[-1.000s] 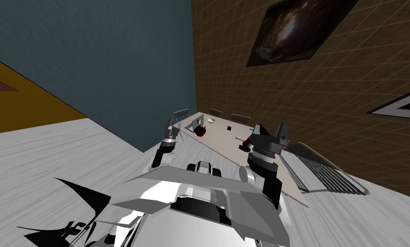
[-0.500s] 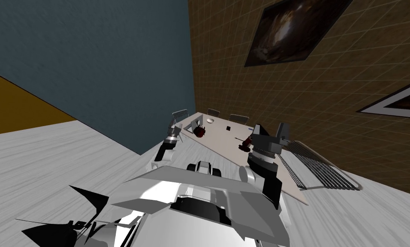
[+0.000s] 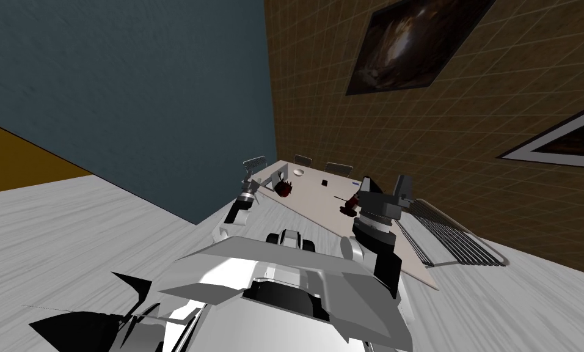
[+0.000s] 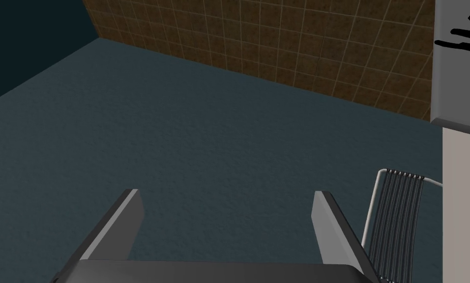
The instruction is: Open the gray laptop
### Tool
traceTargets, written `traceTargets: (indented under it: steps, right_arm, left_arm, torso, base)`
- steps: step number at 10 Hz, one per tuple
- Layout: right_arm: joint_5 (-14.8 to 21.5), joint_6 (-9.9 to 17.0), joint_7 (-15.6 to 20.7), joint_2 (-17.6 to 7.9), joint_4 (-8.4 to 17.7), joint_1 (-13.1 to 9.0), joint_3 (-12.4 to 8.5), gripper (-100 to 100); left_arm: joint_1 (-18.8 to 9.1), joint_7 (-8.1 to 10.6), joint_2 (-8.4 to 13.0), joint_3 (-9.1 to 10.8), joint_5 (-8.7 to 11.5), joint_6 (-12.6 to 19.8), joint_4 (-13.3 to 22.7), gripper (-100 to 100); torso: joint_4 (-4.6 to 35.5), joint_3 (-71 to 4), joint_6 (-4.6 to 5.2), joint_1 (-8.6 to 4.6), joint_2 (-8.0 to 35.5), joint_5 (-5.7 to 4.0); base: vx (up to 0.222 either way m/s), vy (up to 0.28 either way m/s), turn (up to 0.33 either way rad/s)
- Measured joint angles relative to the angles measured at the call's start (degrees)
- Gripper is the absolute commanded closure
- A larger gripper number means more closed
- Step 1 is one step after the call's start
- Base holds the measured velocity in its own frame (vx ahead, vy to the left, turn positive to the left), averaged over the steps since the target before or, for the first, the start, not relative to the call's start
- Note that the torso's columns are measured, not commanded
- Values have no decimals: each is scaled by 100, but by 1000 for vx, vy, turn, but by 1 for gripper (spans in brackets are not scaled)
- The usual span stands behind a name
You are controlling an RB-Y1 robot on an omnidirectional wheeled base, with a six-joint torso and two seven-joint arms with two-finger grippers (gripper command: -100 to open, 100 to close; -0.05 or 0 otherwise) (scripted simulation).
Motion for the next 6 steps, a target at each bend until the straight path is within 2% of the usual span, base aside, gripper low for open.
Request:
traceTargets:
  steps: [2, 6]
  right_arm:
    - [0, 0, 0, 0, 0, 0, 0, 0]
    - [0, 0, 0, 0, 0, 0, 0, 0]
  left_arm:
    - [-181, 84, 80, 79, 79, 206, 198, -100]
    - [-439, 191, 38, 157, 190, 607, 506, -100]
  torso:
    - [0, 0, 0, 0, 0, 0]
    - [0, 0, 0, 1, -1, 0]
  base:
    - [26, 21, -50]
    - [26, 25, -56]
